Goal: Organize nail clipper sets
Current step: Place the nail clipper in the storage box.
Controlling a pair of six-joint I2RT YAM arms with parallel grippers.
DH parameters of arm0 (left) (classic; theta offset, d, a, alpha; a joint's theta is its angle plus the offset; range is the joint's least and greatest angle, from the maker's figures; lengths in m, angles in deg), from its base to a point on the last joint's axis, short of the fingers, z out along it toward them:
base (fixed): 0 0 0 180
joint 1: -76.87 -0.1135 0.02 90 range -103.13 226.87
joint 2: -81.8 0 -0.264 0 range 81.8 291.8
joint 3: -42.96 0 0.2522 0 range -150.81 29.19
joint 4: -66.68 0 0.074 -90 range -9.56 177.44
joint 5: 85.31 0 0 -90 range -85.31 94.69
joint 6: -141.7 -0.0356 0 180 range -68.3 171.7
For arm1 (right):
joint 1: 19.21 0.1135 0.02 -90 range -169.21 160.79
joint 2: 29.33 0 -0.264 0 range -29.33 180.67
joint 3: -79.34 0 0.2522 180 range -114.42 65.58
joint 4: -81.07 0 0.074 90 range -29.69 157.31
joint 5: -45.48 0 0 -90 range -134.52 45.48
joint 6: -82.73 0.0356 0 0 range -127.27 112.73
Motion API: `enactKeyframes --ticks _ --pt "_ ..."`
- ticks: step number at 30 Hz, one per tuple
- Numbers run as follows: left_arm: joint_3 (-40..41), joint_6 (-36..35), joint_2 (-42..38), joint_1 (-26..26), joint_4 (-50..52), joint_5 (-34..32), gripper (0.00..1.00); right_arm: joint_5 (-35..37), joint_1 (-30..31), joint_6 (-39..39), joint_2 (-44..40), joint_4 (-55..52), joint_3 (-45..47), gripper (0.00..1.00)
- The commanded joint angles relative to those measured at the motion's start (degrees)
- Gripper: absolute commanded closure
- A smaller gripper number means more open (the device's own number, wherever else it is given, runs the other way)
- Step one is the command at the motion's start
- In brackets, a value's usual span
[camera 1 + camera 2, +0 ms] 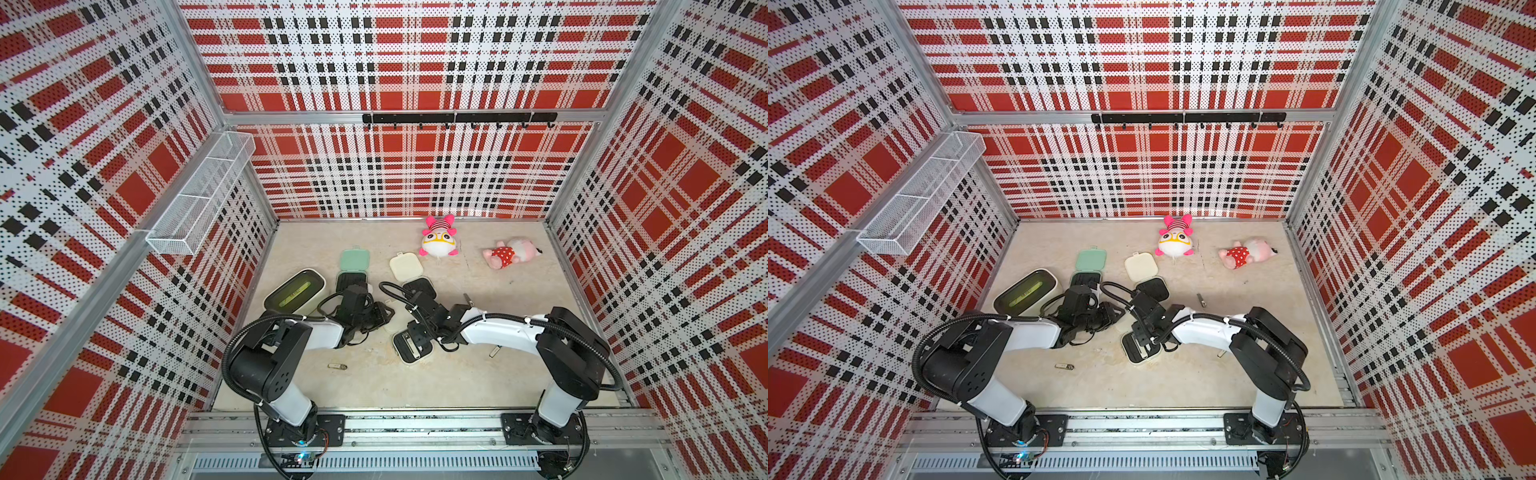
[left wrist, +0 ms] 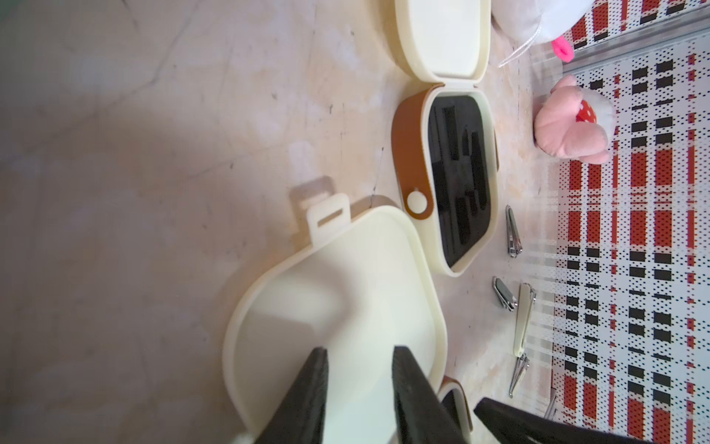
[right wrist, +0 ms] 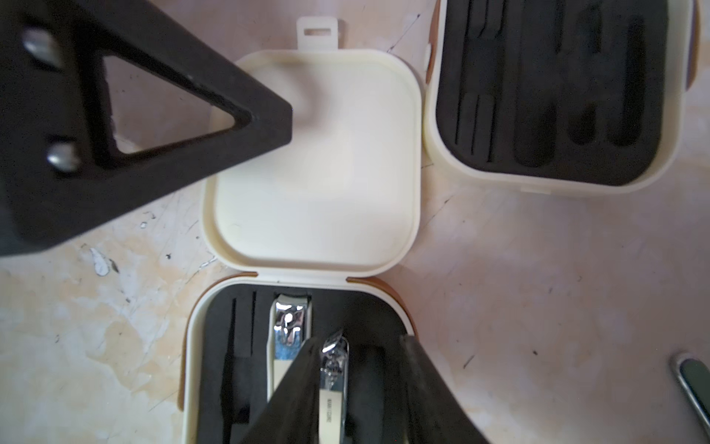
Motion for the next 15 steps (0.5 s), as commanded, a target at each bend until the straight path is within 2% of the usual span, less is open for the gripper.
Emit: enactKeyframes --ticks 1,6,15 --pt "0.6 -0.4 0.9 -0.4 -0.6 0.4 0.66 0.3 -0.3 -0.1 -1.9 -0.1 -1.2 0.68" --pt "0.5 -0.4 1.0 -0.4 -0.6 0.5 0.66 -0.2 -0.6 0.0 -1.1 0.2 -0.7 0.75" --pt "0.5 -0.4 1.1 -0.4 -0.6 0.5 0.66 -1.4 -1.0 0.2 -0.2 1.4 0.4 0.80"
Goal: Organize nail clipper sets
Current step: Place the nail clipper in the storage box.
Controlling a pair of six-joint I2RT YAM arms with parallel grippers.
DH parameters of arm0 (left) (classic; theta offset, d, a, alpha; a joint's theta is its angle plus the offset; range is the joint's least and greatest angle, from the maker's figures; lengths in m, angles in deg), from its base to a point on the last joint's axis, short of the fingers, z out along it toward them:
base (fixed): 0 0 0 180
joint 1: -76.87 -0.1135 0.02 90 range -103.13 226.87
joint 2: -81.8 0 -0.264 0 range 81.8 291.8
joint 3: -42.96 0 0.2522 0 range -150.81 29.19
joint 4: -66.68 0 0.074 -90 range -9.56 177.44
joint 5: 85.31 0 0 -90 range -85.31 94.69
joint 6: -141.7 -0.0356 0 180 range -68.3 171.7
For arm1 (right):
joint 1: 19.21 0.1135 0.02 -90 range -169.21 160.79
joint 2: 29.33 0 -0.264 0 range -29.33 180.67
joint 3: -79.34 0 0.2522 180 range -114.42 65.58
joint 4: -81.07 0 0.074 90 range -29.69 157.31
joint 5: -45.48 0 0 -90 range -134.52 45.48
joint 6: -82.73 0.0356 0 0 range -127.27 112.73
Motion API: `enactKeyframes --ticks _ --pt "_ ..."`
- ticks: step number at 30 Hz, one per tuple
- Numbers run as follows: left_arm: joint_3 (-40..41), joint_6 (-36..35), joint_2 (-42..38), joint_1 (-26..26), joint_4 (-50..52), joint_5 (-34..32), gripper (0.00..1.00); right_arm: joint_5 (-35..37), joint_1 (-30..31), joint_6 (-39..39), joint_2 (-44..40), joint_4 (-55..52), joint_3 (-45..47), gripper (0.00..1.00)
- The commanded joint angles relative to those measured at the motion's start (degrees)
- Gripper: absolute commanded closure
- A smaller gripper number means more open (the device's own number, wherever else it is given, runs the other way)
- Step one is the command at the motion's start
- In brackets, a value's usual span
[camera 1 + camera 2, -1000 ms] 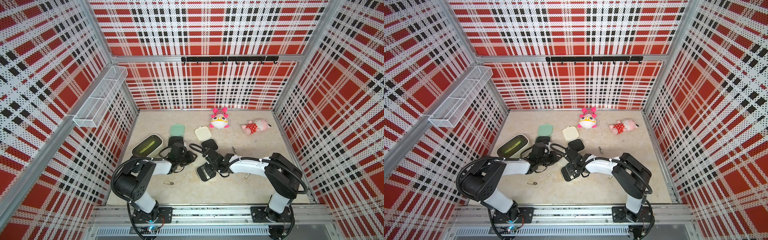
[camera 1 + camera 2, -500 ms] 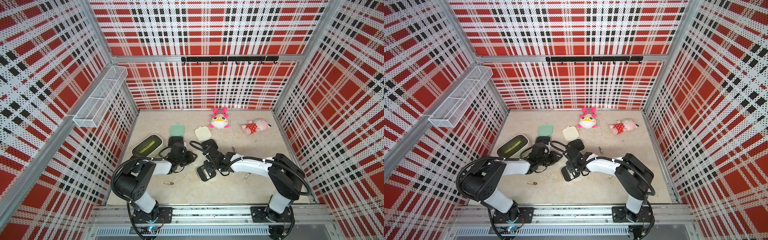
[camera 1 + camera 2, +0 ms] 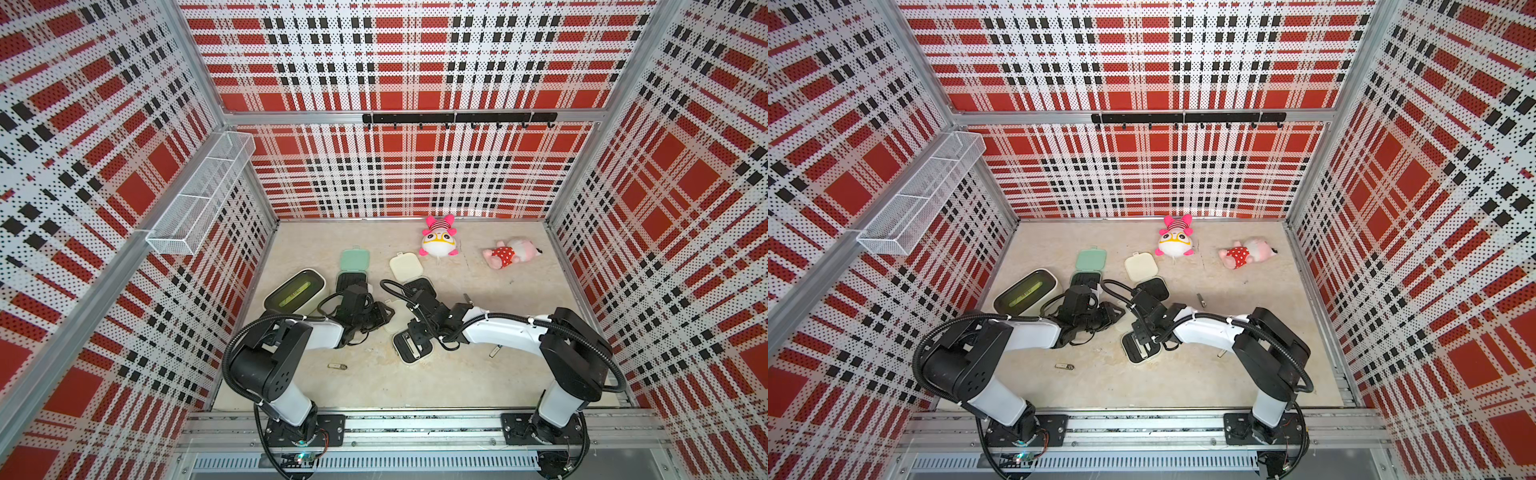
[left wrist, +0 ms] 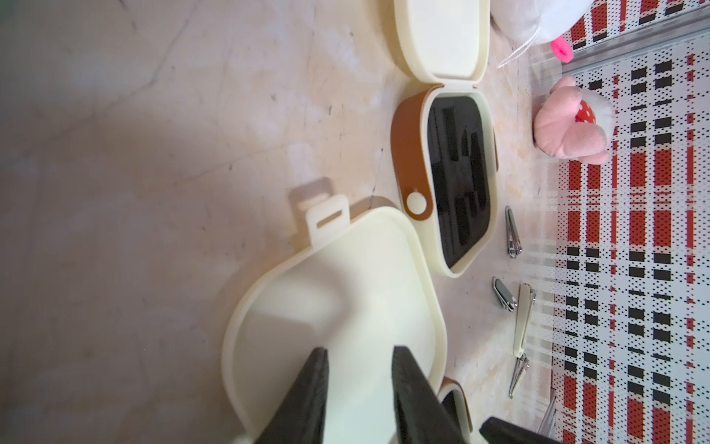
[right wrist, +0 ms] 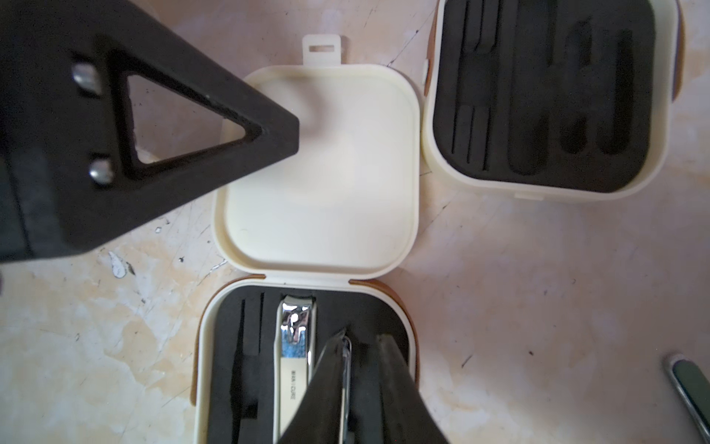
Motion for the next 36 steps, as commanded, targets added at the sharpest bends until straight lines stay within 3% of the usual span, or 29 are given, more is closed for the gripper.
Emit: enactKeyframes --ticks 1,36 --pt "0.5 -0.4 0.9 -0.4 -0.4 0.4 0.66 -0.6 -0.3 0.1 0.2 1.3 0.6 0.80" --pt "0.5 -0.5 1.2 -0.4 -0.4 0.5 0.67 -2.5 -0.4 2.0 1.1 3.7 4.7 0.83"
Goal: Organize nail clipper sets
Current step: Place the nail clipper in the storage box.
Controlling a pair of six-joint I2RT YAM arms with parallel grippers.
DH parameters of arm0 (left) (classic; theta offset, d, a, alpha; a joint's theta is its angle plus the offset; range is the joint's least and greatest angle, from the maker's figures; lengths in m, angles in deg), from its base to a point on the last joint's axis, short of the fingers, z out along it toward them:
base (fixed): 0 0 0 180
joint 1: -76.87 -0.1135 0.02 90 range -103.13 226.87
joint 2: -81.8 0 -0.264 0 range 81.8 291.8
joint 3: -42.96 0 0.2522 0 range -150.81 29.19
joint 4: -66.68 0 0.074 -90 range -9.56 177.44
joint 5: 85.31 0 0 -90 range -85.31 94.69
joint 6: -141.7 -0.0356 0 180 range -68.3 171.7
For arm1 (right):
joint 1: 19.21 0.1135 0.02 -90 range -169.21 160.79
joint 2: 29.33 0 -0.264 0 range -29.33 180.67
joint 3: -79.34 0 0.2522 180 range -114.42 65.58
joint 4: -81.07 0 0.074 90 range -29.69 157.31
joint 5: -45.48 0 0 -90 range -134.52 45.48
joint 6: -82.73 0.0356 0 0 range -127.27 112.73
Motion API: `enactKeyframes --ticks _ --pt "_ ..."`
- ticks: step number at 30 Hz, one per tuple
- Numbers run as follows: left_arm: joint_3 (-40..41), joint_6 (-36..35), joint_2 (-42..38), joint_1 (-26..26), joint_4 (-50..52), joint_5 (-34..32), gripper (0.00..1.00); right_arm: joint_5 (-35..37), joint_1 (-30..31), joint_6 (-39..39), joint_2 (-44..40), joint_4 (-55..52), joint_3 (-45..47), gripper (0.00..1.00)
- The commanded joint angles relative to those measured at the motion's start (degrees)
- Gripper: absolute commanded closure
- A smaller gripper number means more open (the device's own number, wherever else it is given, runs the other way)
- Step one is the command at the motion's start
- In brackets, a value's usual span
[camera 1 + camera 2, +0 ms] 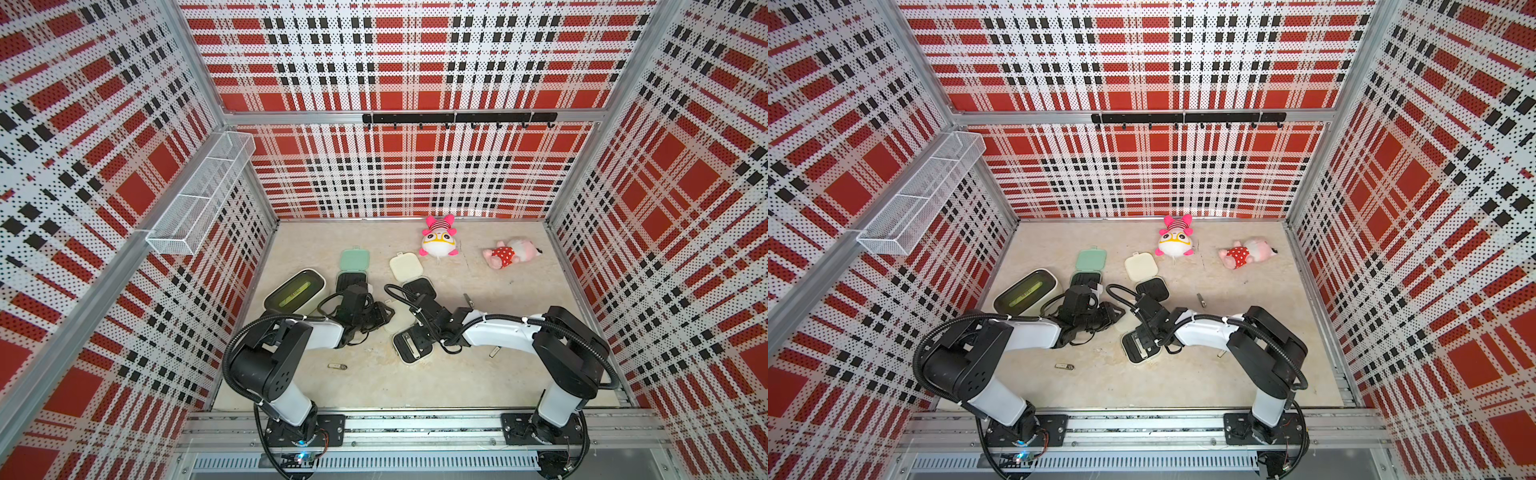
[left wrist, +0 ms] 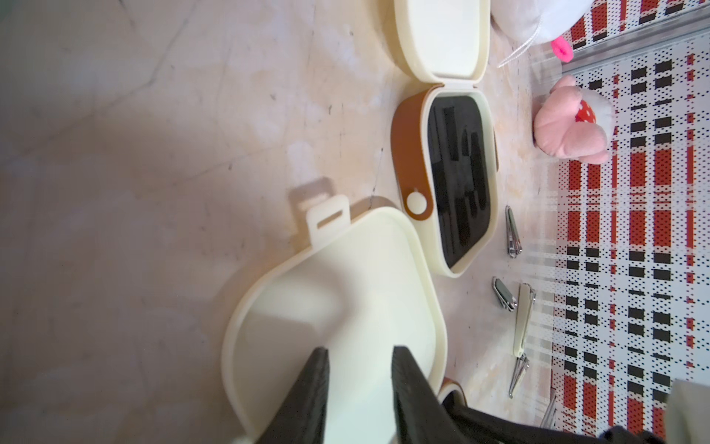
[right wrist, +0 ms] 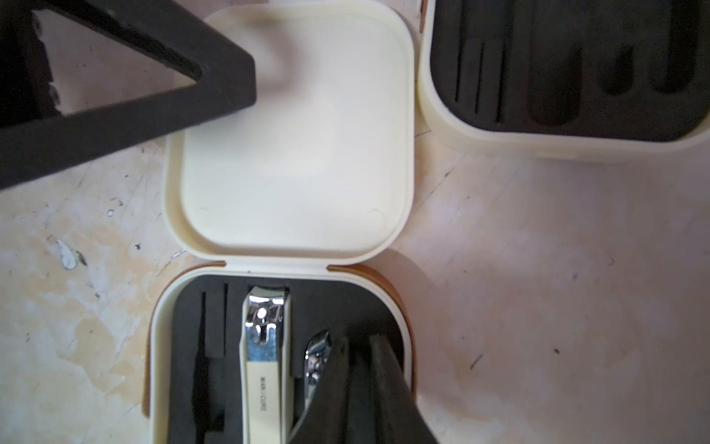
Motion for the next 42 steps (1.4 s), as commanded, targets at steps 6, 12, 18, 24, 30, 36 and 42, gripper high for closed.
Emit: enactKeyframes --ticks 6,12,18,24,30,36,42 --pt "0.4 -0.4 0.8 -0.4 -0.3 0.4 0.67 -0.1 -0.2 0.4 -0.9 -0.7 0.0 0.83" --pt "0.3 -0.4 0.8 -0.4 -0.3 0.5 0.66 0.6 -0.3 0.3 -2.0 -1.7 -0.7 0.80" --pt "0.3 -0.4 0.9 -0.4 -0.3 0.5 0.67 1.4 -0.2 0.3 -2.9 -2.5 -1.2 0.77" --pt "0.2 -0.4 1.0 -0.4 -0.3 0.6 0.67 0.5 -0.1 0.3 -3.2 -2.7 -1.5 0.75" --pt "0.3 -0.4 0.9 -0.3 -0.2 0.5 0.67 -0.5 0.4 0.3 -2.8 -2.6 -1.5 0.74" --pt "0.3 -0.4 0.8 -0.3 -0.3 0.6 0.67 -1.0 0.6 0.3 -2.3 -2.4 -1.3 0.74" --pt "0.2 -0.3 0.8 -0.4 -0.3 0.6 0.67 -1.4 0.6 0.5 -1.8 -2.0 -0.5 0.74"
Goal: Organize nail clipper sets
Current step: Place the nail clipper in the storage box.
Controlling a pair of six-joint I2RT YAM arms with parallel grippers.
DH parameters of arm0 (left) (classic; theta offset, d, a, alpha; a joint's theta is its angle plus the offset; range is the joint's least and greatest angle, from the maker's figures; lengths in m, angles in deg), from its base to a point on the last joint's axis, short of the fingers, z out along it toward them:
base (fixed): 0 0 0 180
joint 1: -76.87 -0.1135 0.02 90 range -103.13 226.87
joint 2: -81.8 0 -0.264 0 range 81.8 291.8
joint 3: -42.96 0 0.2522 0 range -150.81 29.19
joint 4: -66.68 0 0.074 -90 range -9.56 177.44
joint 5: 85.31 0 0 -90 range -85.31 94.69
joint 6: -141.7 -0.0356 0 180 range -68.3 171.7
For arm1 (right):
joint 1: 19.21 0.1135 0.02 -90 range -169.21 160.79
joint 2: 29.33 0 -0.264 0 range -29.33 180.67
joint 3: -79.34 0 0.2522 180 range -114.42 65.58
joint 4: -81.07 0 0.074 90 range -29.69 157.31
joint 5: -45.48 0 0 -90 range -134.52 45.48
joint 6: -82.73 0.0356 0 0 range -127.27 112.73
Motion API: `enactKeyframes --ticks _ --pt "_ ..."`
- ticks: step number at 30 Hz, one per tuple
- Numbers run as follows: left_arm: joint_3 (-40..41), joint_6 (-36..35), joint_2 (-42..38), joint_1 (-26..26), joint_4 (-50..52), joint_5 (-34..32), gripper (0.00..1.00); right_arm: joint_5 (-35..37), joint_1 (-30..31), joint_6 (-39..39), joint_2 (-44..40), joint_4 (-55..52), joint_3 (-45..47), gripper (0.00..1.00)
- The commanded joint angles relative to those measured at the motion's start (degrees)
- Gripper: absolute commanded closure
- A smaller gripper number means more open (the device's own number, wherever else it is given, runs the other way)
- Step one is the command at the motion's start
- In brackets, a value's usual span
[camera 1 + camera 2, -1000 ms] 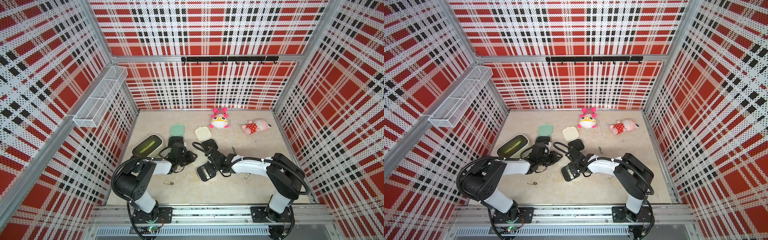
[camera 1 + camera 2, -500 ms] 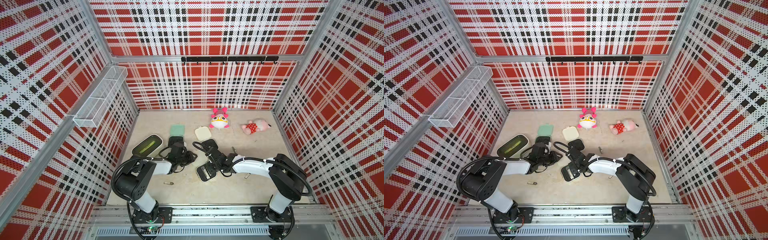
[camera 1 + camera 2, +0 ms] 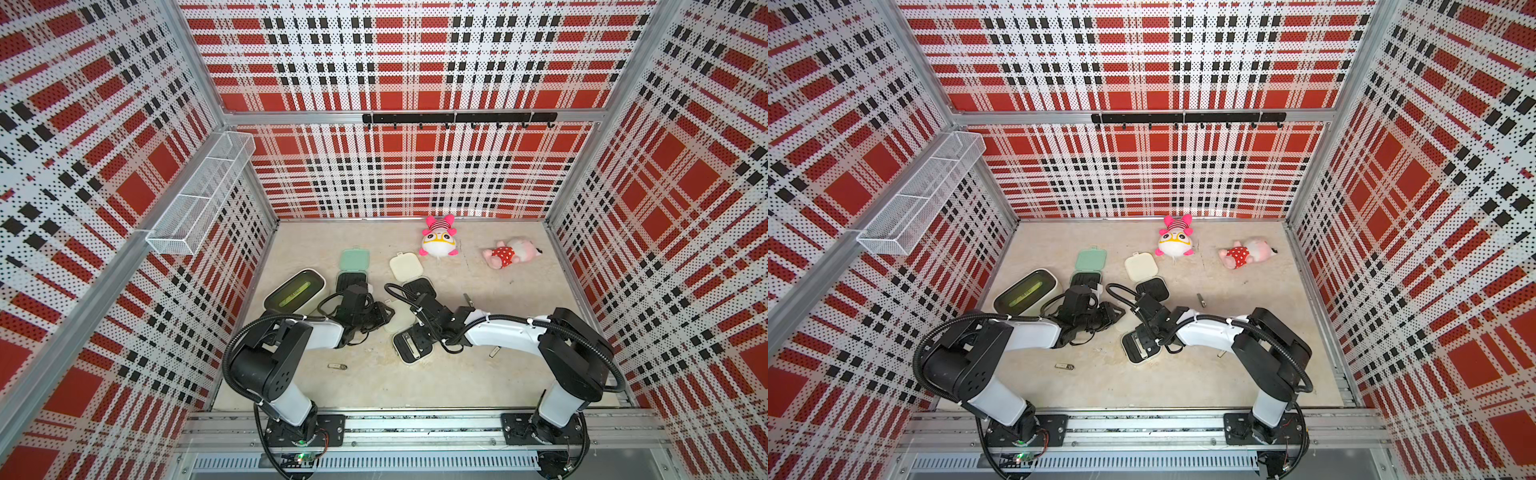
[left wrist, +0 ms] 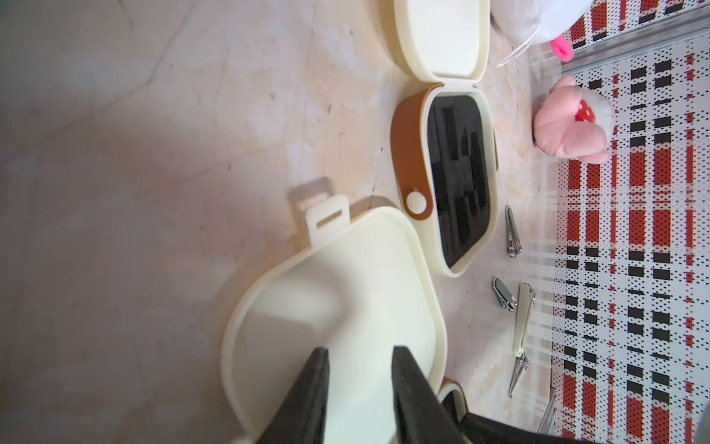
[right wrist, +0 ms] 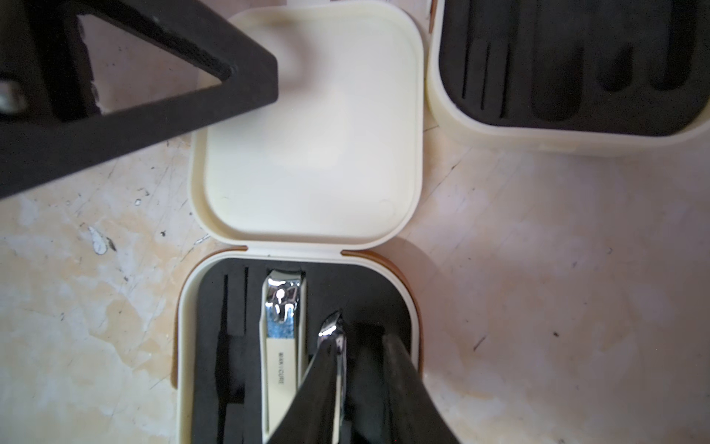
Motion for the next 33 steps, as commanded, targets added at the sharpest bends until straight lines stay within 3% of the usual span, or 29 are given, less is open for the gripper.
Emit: enactKeyframes --ticks 1,24,33 --pt "0.2 -0.3 0.8 -0.4 -0.3 0.5 0.67 -0.4 0.5 0.5 -0.1 0.2 0.2 0.74" --pt "-0.1 -0.2 0.1 -0.4 0.0 0.7 0.66 0.2 0.5 0.9 0.6 0.6 1.2 0.75" --pt "-3.1 -2.2 -3.3 0.0 2.5 0.5 0.65 9.5 -2.2 6.6 -8.8 -4.3 -0.3 0.55"
